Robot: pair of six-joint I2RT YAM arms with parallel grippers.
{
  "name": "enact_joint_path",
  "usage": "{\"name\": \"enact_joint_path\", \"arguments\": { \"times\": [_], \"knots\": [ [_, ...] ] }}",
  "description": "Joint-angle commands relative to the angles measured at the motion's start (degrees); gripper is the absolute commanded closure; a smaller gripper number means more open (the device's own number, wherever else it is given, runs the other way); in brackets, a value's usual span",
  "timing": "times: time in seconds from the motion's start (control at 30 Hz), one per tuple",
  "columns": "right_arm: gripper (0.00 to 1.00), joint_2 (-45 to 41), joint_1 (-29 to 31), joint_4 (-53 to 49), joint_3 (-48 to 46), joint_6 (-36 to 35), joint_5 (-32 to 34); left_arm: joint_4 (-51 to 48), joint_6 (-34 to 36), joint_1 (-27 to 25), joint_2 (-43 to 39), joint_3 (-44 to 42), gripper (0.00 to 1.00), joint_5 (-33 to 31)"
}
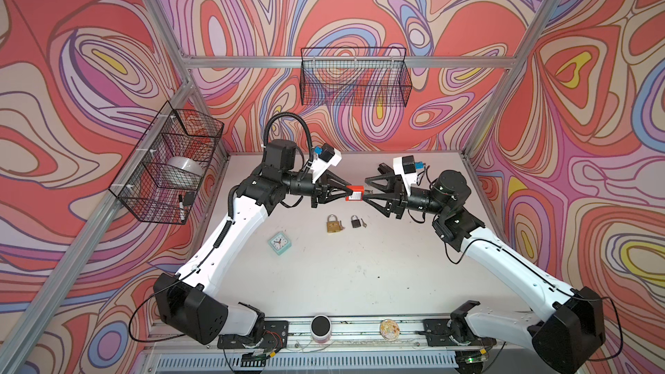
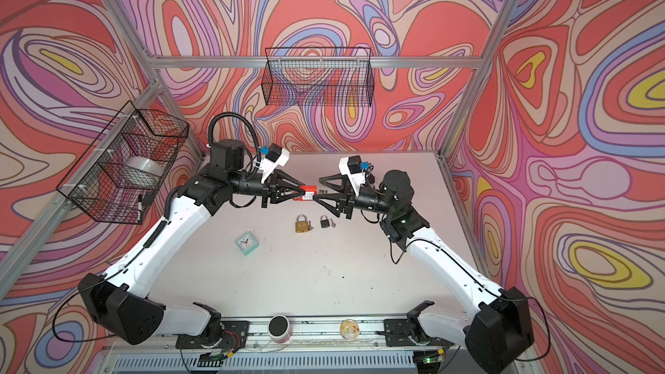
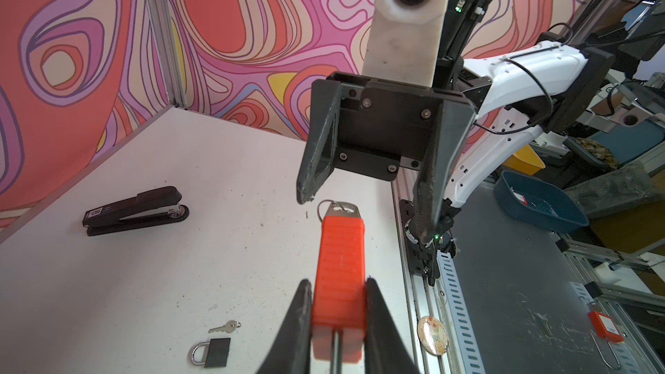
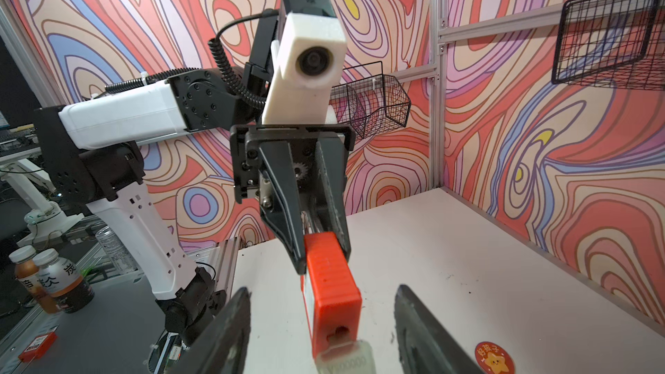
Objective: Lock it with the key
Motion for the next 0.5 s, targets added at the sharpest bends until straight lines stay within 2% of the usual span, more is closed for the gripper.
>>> {"name": "enact_joint_path", "arguments": {
  "times": [0.0, 0.23, 0.47],
  "knots": [
    [0.34, -0.33, -1.53, -1.80, 0.83, -0.96, 1.03, 0.61, 0.58, 0.48, -1.72, -0.21, 1.00, 0.79],
    [0.34, 1.39, -2.55, -2.63, 0.56, -1.44, 0.86, 0.27, 0.68, 0.56, -1.98, -0.30, 1.00, 0.88],
    [0.34, 1.94, -2.55, -7.78, -0.03, -6.29, 1.17, -0.01, 0.76, 0.80, -2.07, -0.22, 1.00, 0.68]
  ]
}}
